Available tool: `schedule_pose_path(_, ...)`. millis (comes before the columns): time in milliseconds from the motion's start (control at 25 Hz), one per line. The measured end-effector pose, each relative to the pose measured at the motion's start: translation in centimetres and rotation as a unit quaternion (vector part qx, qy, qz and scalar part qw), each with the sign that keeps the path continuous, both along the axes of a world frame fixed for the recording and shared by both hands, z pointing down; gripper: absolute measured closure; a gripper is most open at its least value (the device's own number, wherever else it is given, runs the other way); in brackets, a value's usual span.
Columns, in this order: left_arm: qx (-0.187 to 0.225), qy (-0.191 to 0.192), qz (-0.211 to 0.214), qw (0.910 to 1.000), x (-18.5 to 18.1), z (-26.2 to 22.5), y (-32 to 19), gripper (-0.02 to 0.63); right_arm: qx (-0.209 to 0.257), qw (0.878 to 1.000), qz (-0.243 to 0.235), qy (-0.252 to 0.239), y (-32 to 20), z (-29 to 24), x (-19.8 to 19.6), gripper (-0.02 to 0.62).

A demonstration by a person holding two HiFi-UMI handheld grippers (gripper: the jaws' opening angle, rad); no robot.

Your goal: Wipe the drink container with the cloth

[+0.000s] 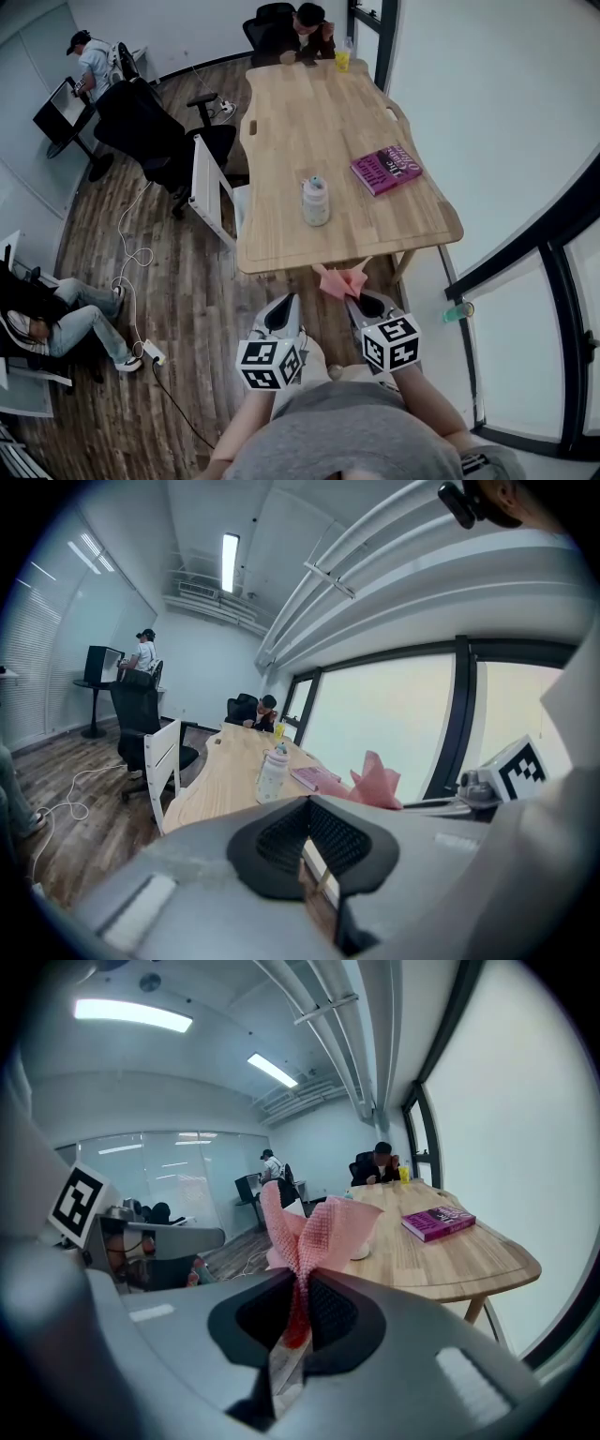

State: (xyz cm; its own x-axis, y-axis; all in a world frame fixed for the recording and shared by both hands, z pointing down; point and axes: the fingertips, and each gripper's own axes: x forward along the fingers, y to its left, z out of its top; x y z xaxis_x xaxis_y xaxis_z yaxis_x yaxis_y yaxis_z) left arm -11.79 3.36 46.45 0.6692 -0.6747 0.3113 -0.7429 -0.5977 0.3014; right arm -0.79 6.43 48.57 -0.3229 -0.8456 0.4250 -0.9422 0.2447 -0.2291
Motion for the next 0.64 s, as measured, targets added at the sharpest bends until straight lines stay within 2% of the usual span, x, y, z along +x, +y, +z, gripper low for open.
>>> schedule_pose_path(640,0.003,0.001,0.006,1.0000,0.6,-0.1,-0.1,0.603,0.025,1.000,0.007,-0.015,-0.3,-1.6,0.8,0.572)
